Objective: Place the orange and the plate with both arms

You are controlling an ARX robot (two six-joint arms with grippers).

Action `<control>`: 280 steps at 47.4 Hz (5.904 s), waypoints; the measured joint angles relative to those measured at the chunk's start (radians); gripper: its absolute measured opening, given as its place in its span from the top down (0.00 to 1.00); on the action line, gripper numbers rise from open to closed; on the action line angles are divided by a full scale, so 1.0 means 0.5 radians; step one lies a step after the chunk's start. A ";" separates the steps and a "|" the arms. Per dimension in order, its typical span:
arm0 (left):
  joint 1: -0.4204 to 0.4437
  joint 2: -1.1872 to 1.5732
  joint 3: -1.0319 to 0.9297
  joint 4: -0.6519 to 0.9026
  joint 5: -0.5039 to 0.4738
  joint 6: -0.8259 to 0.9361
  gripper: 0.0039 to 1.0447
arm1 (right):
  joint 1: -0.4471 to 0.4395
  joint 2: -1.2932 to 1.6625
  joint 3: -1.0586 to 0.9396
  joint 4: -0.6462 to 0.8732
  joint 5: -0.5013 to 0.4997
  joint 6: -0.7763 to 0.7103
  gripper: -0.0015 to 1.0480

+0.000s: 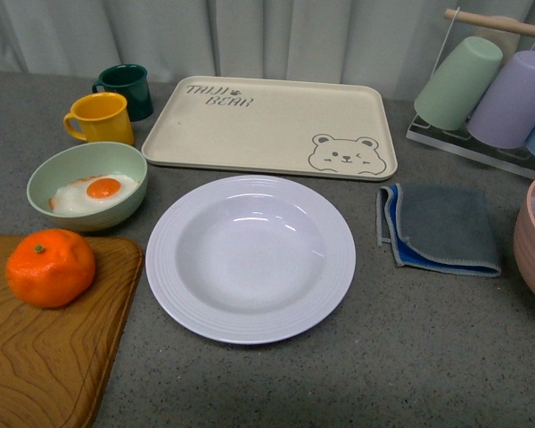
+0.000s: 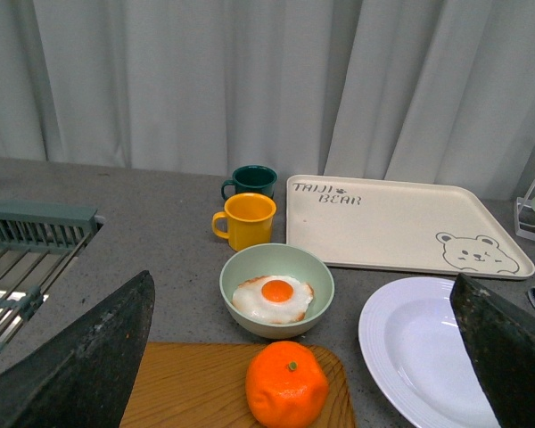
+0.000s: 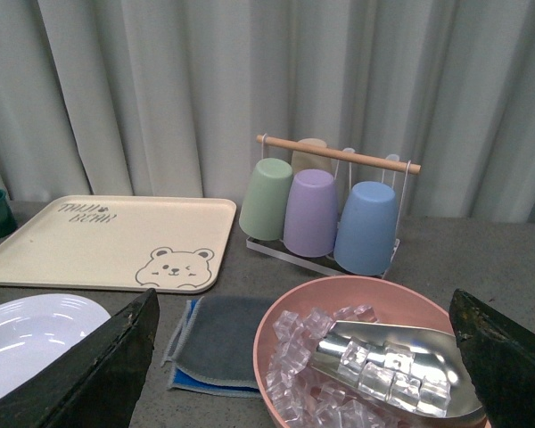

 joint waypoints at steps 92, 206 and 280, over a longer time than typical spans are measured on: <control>0.000 0.000 0.000 0.000 0.001 0.000 0.06 | 0.000 0.000 -0.001 0.000 0.000 0.000 0.09; -0.185 3.397 1.078 0.557 -0.062 -0.203 0.06 | 0.000 -0.002 0.000 0.000 0.000 0.000 0.09; -0.749 3.545 1.433 0.574 -0.150 -0.445 0.49 | 0.000 -0.002 0.000 0.000 0.000 0.000 0.09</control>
